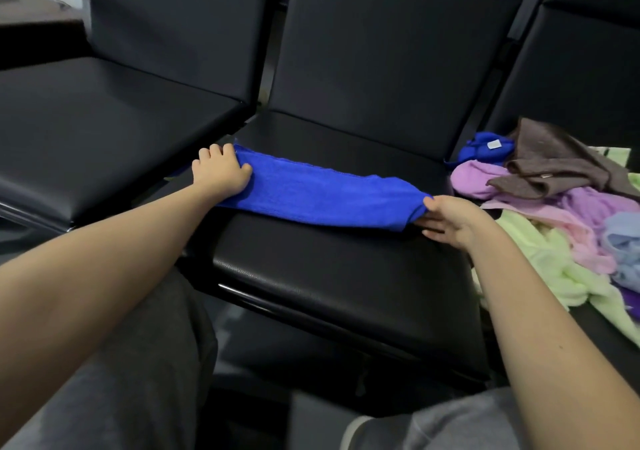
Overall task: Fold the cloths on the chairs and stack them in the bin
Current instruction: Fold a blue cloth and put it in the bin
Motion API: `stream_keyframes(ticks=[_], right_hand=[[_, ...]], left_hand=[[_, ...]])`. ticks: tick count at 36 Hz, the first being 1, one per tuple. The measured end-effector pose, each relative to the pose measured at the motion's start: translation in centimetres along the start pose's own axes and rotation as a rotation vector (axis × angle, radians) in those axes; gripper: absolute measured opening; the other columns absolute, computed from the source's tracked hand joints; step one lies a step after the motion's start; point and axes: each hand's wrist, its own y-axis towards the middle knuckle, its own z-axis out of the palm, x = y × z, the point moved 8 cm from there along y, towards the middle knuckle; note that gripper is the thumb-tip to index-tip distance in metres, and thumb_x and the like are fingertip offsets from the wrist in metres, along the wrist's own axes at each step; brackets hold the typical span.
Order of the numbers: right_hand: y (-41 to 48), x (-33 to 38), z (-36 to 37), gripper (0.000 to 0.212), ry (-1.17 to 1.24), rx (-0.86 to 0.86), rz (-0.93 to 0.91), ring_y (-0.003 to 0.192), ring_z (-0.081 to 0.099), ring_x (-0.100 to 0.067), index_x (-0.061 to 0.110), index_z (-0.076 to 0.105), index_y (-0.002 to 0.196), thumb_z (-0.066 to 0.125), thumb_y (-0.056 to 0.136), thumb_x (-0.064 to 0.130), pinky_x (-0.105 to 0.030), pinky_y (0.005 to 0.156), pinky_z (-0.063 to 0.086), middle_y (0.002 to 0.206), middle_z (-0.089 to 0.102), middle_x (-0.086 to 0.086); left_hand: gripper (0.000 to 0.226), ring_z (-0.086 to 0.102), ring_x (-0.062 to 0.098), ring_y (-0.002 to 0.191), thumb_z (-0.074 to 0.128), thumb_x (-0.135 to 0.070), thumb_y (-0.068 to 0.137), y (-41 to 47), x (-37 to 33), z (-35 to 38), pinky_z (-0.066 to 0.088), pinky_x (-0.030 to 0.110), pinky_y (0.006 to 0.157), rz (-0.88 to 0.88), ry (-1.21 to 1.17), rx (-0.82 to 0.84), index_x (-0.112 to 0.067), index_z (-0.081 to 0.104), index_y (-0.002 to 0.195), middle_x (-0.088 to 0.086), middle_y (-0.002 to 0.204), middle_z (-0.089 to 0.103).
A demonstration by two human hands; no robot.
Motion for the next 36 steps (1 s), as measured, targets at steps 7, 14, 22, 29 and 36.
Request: stream_keyframes(ticks=[7, 14, 22, 29, 36], right_hand=[[0.4, 0.2, -2.0, 0.024, -0.006, -0.178, -0.039, 0.055, 0.034, -0.011, 0.018, 0.048, 0.076, 0.044, 0.1, 0.017, -0.025, 0.062, 0.037, 0.053, 0.04, 0.001], [0.2, -0.4, -1.8, 0.031, -0.62, -0.098, 0.052, 0.053, 0.039, -0.014, 0.013, 0.046, 0.062, 0.053, 0.091, 0.019, -0.025, 0.058, 0.032, 0.054, 0.045, -0.003], [2.5, 0.8, 0.2, 0.015, -0.013, -0.044, -0.127, 0.056, 0.053, -0.009, 0.01, 0.063, 0.095, 0.054, 0.095, 0.022, -0.019, 0.051, 0.041, 0.072, 0.061, -0.001], [4.2, 1.1, 0.0, 0.027, 0.076, -0.274, -0.155, 0.087, 0.056, -0.021, -0.005, 0.063, 0.111, 0.064, 0.088, 0.009, -0.03, 0.071, 0.046, 0.105, 0.064, -0.014], [4.0, 2.6, -0.7, 0.018, 0.112, -0.401, -0.365, 0.087, 0.052, -0.016, 0.005, 0.066, 0.103, 0.057, 0.094, 0.017, -0.027, 0.073, 0.046, 0.086, 0.059, -0.001]], left_hand=[[0.054, 0.033, 0.037, 0.128, 0.04, -0.037, 0.095, -0.2, 0.1, -0.2, 0.028, 0.043, 0.103, 0.006, -0.01, 0.003, -0.005, 0.037, 0.138, 0.02, 0.14, 0.038], [0.053, 0.034, 0.036, 0.128, 0.041, -0.037, 0.095, -0.3, 0.1, -0.4, 0.029, 0.043, 0.103, 0.017, -0.008, 0.011, -0.005, 0.038, 0.138, 0.019, 0.14, 0.04], [0.061, 0.036, 0.039, 0.126, 0.053, -0.026, 0.09, -0.3, -0.1, -0.6, 0.031, 0.045, 0.1, 0.037, -0.16, -0.016, -0.014, 0.027, 0.144, 0.015, 0.139, 0.046], [0.037, 0.052, 0.036, 0.113, 0.055, -0.018, 0.087, 0.7, 0.8, -1.6, 0.037, 0.038, 0.092, -0.117, -0.357, -0.126, -0.005, 0.052, 0.121, 0.015, 0.116, 0.062], [0.026, 0.056, 0.028, 0.105, 0.044, -0.013, 0.093, 0.7, 1.0, -2.8, 0.037, 0.027, 0.078, -0.117, -0.578, -0.244, -0.008, 0.06, 0.113, 0.011, 0.111, 0.064]])
